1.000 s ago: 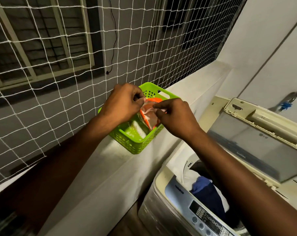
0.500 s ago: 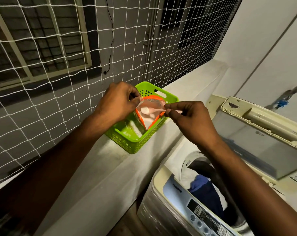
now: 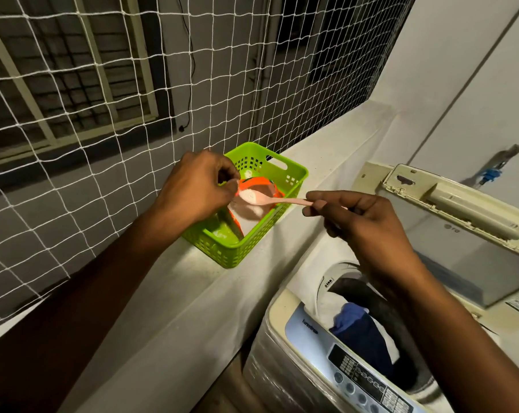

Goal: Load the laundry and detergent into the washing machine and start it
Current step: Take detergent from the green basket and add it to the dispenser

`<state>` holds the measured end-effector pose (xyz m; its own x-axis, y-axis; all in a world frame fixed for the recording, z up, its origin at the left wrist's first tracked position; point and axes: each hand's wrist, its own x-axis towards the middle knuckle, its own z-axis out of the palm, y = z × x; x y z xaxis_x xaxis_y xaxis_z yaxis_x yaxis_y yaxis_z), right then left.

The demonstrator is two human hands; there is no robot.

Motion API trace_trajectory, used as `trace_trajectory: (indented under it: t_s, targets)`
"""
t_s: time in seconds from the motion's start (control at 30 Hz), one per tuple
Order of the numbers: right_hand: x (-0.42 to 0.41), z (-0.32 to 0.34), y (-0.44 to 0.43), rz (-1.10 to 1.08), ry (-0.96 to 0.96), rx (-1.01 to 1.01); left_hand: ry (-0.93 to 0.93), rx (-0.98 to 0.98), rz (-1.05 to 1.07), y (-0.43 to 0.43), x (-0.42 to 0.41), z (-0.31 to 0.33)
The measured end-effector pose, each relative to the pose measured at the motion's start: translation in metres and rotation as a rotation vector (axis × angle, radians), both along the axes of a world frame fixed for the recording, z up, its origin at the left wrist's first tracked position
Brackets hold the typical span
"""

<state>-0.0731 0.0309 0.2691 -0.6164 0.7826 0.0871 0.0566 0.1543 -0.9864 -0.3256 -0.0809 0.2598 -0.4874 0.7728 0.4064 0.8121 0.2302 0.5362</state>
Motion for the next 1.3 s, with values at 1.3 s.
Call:
trace_trajectory:
  t_s: [1.3]
  targets:
    - [0.326, -0.220, 0.182, -0.571, -0.086, -0.324, -0.393, -0.357, -0.208, 0.176, 0.299, -0.175]
